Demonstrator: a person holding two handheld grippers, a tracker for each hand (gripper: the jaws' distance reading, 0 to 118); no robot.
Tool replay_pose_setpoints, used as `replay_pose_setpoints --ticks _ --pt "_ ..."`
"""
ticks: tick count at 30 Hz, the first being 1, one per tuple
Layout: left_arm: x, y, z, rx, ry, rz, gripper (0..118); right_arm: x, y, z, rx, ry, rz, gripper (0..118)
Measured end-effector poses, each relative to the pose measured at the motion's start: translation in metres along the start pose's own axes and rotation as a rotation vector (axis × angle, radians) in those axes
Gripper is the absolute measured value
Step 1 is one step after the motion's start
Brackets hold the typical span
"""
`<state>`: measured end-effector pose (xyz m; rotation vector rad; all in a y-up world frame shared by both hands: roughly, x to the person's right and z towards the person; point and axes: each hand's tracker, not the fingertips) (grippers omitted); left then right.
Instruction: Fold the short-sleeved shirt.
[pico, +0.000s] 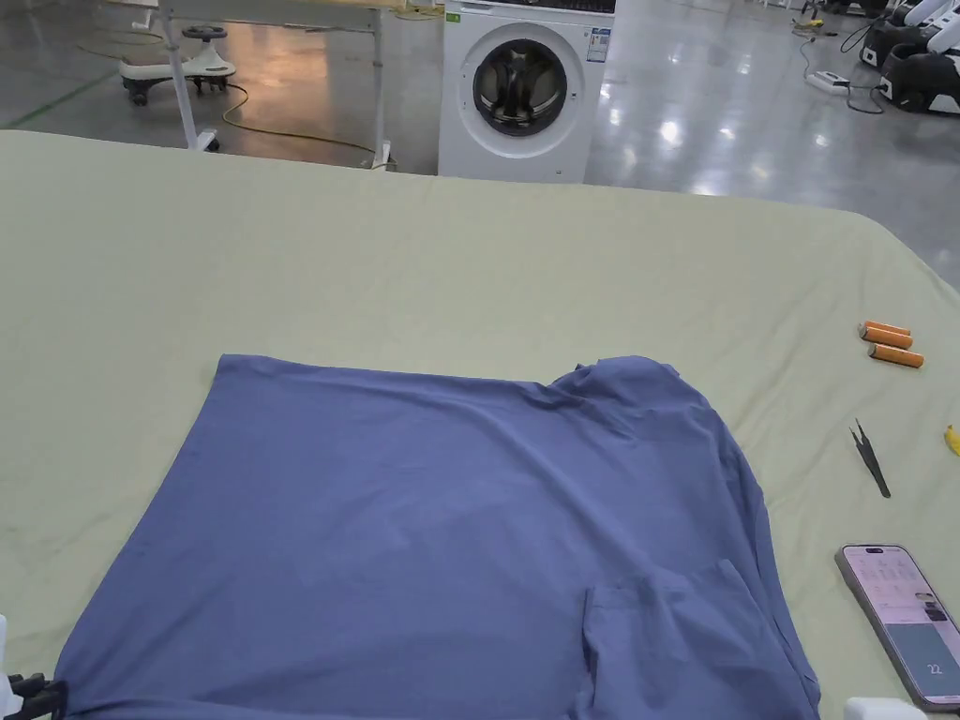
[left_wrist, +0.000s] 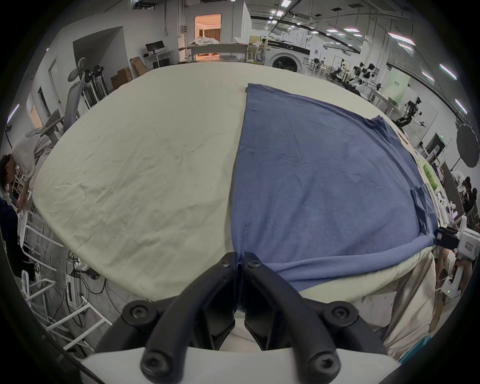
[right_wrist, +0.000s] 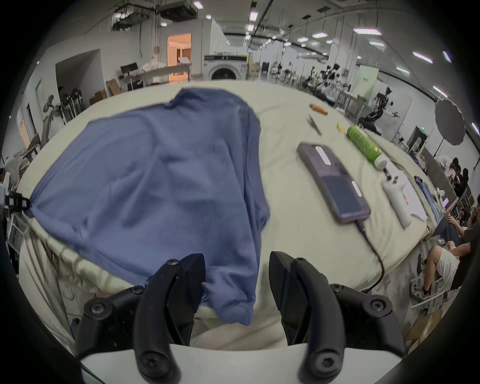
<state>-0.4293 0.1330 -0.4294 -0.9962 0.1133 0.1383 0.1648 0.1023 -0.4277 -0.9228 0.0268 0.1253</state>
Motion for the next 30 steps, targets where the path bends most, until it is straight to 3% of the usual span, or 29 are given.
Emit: replay_pose_setpoints --ticks 2,4,9,19,30 --pt "0.001 -0.001 -0.001 -0.004 -0.001 0.002 0 0.001 -0.004 -0.004 0.026 0.037 -0.035 35" --pt "0.001 -0.002 -0.002 -0.006 -0.001 0.001 0 0.003 0.000 -0.002 0.022 0.054 -0.042 9" --pt "0.000 0.001 0.004 0.007 -0.011 -0.002 0 0.004 0.010 0.007 0.005 0.073 -0.034 8" --pt "0.001 0.055 0.030 0.192 -0.052 -0.004 0 0.011 0.073 0.038 0.141 0.073 -0.038 8" --pt "0.013 0.163 -0.032 0.250 -0.060 -0.016 0 0.017 0.180 -0.036 0.173 0.041 -0.081 8"
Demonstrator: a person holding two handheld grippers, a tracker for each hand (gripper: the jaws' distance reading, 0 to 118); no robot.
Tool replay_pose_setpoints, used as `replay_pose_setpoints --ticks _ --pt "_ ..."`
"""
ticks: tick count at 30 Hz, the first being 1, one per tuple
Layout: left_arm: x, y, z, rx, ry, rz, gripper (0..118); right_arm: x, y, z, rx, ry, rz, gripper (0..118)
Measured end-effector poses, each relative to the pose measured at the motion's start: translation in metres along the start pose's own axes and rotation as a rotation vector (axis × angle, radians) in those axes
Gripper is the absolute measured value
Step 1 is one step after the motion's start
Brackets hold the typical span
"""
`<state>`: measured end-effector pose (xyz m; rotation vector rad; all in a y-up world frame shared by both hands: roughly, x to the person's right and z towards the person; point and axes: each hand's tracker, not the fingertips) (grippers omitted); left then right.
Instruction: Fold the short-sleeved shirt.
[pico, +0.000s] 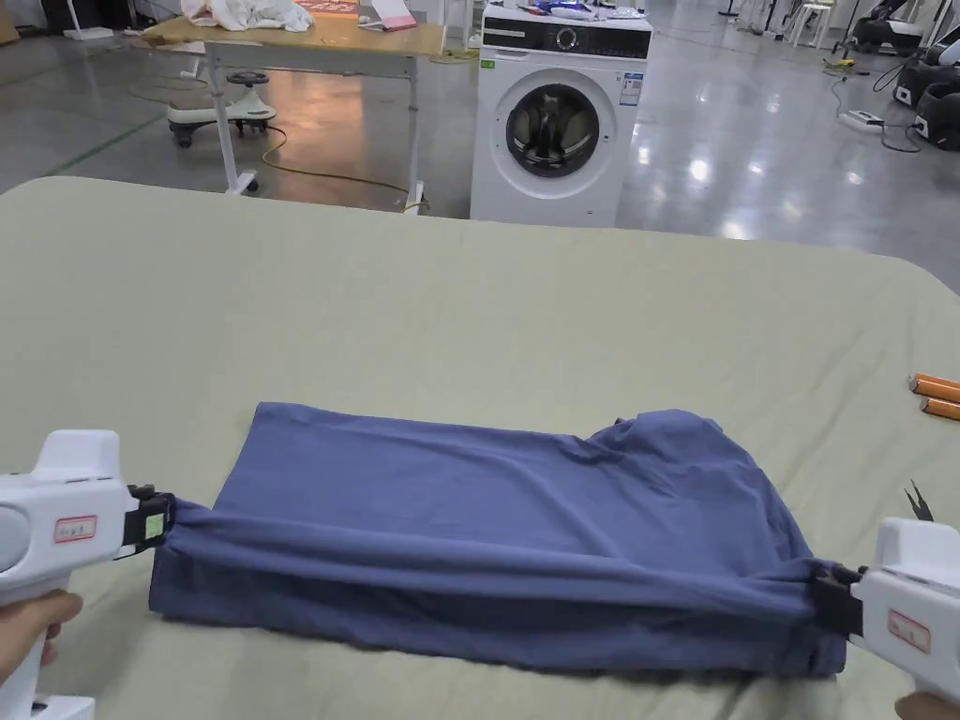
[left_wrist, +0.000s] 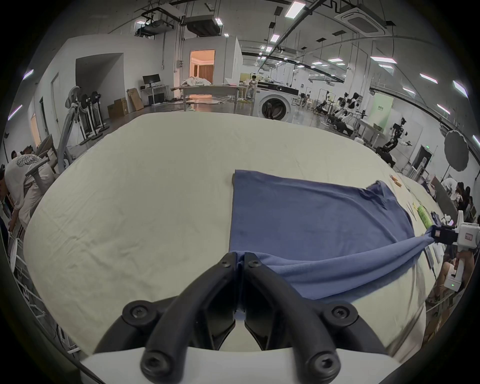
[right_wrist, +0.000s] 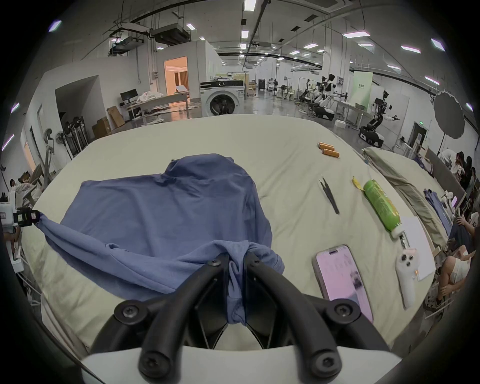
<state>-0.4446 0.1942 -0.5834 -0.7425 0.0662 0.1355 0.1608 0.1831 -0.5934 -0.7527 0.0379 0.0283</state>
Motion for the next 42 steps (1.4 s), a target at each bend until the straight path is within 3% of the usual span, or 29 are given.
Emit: replay_pose_setpoints --ticks 8,14,16,20,21,25,27,28,30,38,42 --pt "0.006 0.011 -0.069 -0.096 0.034 0.007 0 -0.001 0.011 -0.074 -0.117 -0.021 -0.008 9" --pt "0.008 0.005 -0.090 -0.143 0.051 -0.001 1 -0.001 0.011 -0.092 -0.145 -0.026 -0.015 10" --pt "0.010 0.006 -0.086 -0.133 0.054 -0.006 5 -0.005 0.013 -0.085 -0.109 -0.039 -0.004 19" --pt "0.016 0.009 -0.061 -0.011 0.021 0.002 37 -0.014 0.021 -0.053 0.071 -0.020 -0.017 57" --pt "0.019 0.009 -0.052 0.029 0.001 0.008 44 -0.019 0.021 -0.044 0.126 -0.008 -0.018 59" --pt "0.038 0.000 -0.015 0.180 -0.042 -0.031 41 -0.042 0.019 -0.012 0.301 -0.011 -0.003 59" --pt "0.047 -0.007 0.002 0.251 -0.044 -0.044 27 -0.053 0.014 0.005 0.381 -0.021 0.002 53" --pt "0.052 -0.013 0.011 0.282 -0.043 -0.053 16 -0.061 0.010 0.010 0.413 -0.026 0.008 43" --pt "0.059 -0.022 0.024 0.323 -0.036 -0.066 1 -0.071 0.004 0.021 0.454 -0.036 0.013 6" --pt "0.060 -0.050 0.057 0.386 0.004 -0.066 0 -0.097 -0.023 0.051 0.519 -0.012 0.015 0" --pt "0.036 -0.049 0.036 0.217 0.014 -0.057 0 -0.098 -0.031 0.056 0.506 0.004 0.015 0"
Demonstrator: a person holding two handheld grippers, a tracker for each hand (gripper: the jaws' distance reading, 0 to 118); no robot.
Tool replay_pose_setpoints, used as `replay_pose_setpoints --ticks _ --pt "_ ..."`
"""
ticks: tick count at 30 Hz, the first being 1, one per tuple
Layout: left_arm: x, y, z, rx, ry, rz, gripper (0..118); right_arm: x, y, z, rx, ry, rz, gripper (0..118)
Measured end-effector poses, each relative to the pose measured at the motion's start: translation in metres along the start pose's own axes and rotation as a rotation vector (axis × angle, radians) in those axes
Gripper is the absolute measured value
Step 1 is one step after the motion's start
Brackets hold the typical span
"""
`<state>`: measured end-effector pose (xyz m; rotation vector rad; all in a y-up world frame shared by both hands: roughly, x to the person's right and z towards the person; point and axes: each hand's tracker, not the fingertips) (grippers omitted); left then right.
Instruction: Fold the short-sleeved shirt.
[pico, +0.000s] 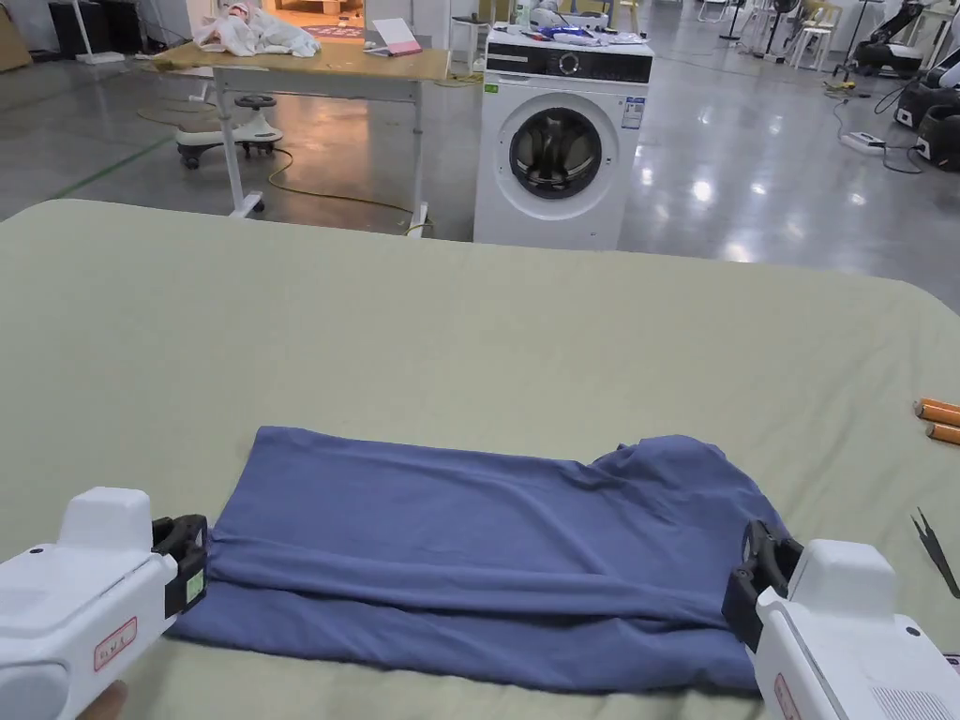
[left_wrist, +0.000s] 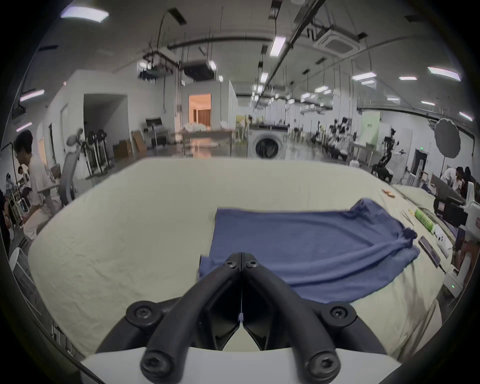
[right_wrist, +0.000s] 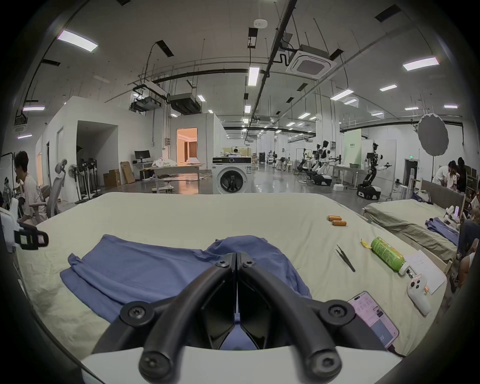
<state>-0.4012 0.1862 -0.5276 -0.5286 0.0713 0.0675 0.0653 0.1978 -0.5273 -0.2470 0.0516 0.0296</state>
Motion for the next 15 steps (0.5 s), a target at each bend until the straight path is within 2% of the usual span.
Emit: replay_pose_setpoints --ticks 7,8,9,12,15 --pt "-0.040 -0.001 -0.057 -0.286 -0.014 0.033 0 0.008 -0.010 0.003 -0.041 -0.002 0.009 0" --pt "-0.041 0.000 -0.059 -0.311 -0.022 0.047 3 0.009 -0.011 0.003 -0.046 -0.004 0.009 0" --pt "-0.042 0.001 -0.066 -0.343 -0.008 0.060 14 0.010 -0.012 0.003 -0.053 -0.007 0.009 0" --pt "-0.044 -0.002 -0.084 -0.435 0.017 0.062 60 0.016 -0.017 0.004 -0.071 -0.020 0.014 0" --pt "-0.039 -0.012 -0.101 -0.551 0.036 0.039 62 0.022 -0.023 0.003 -0.089 -0.033 0.013 0"
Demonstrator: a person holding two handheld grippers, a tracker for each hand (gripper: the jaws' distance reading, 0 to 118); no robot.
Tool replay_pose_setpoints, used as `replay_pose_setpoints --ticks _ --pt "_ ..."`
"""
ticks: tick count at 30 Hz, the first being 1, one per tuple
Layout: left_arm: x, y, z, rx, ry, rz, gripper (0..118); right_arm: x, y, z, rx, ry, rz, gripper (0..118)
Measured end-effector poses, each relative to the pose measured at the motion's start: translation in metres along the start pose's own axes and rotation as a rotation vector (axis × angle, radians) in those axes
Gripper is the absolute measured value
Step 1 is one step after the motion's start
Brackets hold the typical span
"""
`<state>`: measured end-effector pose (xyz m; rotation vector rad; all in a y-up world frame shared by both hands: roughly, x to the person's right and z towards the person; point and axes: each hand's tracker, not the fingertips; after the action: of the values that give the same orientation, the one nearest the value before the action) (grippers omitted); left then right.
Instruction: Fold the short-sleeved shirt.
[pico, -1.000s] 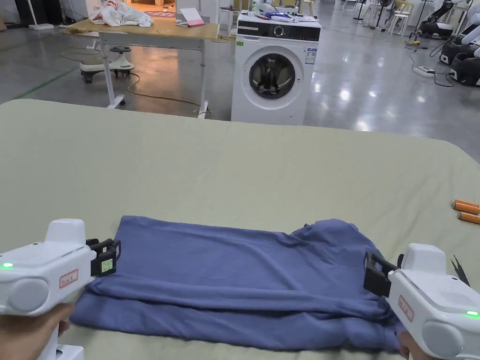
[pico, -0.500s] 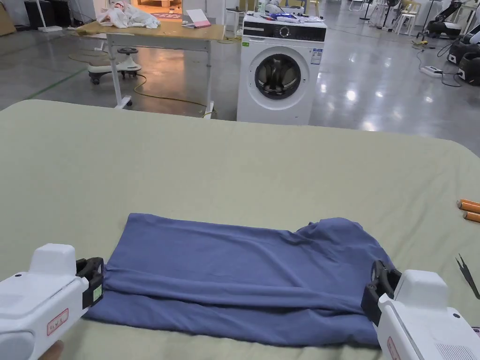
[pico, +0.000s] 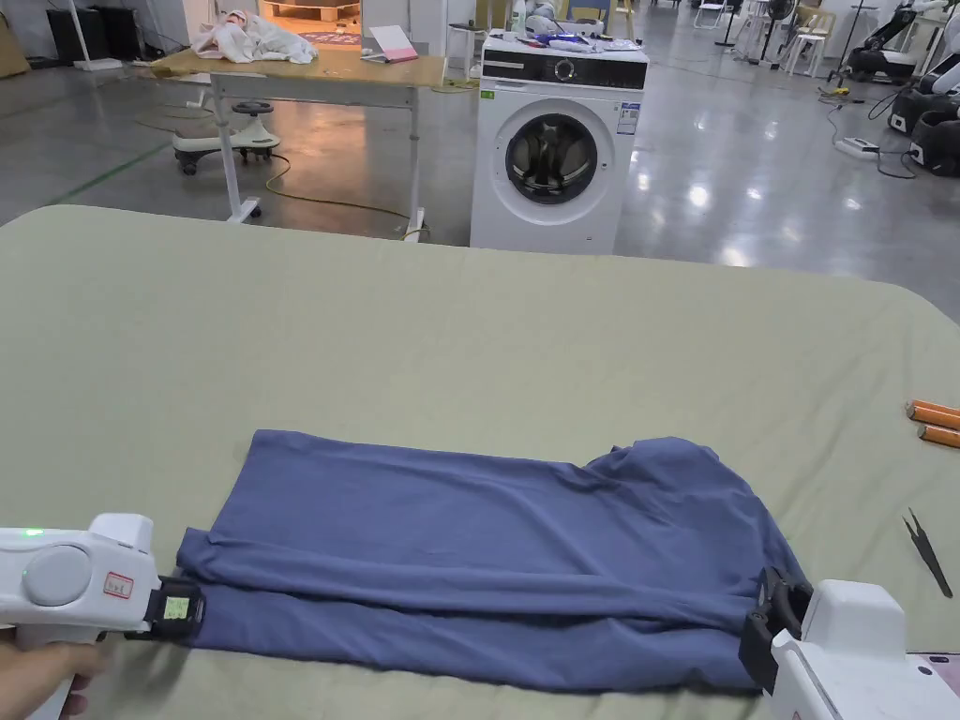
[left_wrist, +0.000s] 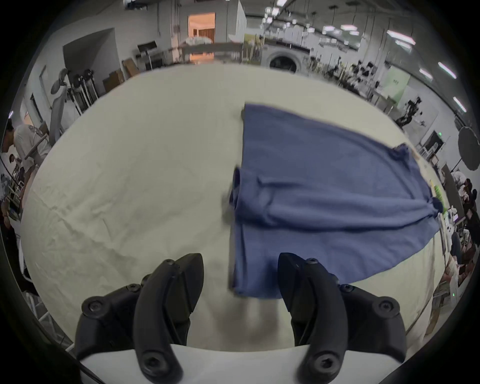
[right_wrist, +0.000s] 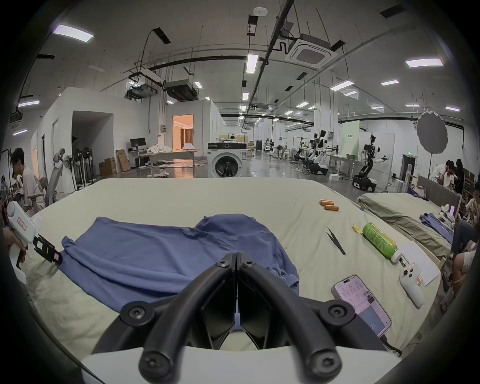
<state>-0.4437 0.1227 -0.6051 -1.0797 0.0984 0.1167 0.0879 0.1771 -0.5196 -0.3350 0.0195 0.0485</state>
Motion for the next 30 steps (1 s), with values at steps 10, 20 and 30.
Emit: replay_pose_setpoints --ticks 10,20,30 --pt "0.032 -0.015 0.008 0.036 -0.006 -0.130 4 0.034 -0.014 -0.024 -0.160 -0.027 -0.062 1" --pt "0.008 -0.024 0.034 0.102 -0.069 -0.070 2 0.080 -0.034 -0.082 -0.455 0.064 -0.072 57" --pt "0.007 -0.024 0.032 0.113 -0.069 -0.060 2 0.069 -0.051 -0.110 -0.534 0.125 -0.035 14"
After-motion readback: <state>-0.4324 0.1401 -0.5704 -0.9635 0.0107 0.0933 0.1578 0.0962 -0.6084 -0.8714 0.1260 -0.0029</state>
